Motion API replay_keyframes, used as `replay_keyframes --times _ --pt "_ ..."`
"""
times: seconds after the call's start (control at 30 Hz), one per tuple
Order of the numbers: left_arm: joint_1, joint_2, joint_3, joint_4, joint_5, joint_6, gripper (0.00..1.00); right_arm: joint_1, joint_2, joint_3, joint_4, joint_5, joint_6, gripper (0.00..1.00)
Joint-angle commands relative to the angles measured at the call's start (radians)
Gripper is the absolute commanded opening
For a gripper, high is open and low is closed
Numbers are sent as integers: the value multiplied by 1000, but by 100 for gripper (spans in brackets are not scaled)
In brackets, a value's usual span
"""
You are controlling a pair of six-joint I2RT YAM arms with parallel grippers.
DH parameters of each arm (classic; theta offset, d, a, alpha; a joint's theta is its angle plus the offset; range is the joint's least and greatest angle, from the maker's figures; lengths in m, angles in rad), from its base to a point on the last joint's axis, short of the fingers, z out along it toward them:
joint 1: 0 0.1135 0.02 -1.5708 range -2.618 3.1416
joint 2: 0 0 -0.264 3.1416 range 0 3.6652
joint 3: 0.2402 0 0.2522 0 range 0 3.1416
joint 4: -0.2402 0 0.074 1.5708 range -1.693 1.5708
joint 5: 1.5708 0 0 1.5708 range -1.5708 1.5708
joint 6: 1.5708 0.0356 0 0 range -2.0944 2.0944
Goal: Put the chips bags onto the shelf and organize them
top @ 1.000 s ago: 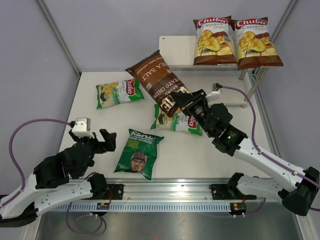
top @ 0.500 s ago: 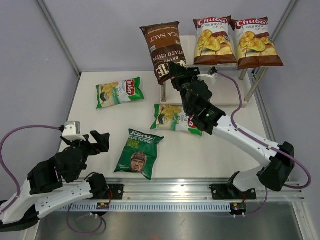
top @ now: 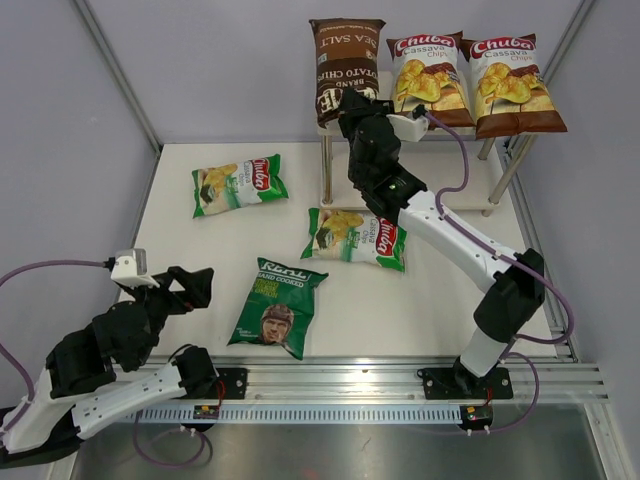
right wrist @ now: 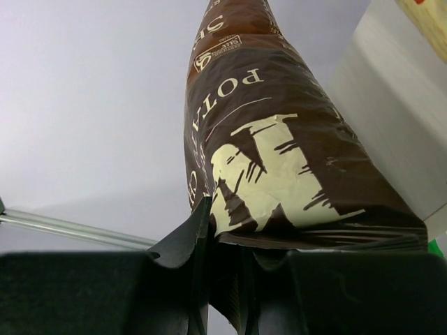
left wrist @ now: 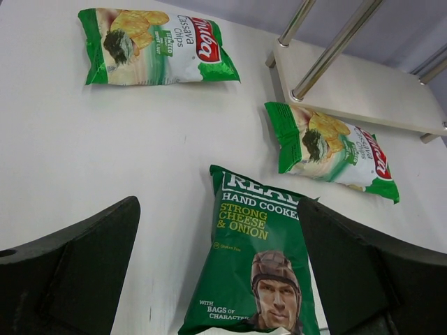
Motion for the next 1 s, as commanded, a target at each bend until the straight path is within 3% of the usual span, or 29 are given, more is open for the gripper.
replay_keyframes --times 0.0,0.57,0.67,0.73,0.9,0.97 --pt "3 -30 -9 47 18 22 99 -2 21 97 -13 97 43 6" --pt "3 -56 -12 47 17 22 99 -20 9 97 -238 134 183 15" --pt "3 -58 -12 44 12 17 99 -19 5 92 -238 123 194 22" --pt "3 -58 -12 44 10 16 99 -19 -6 94 -248 120 204 38" --pt "3 -56 -12 44 6 14 99 -19 -38 70 -249 111 208 50" --pt "3 -56 -11 43 3 11 99 -19 -55 65 -251 99 212 62"
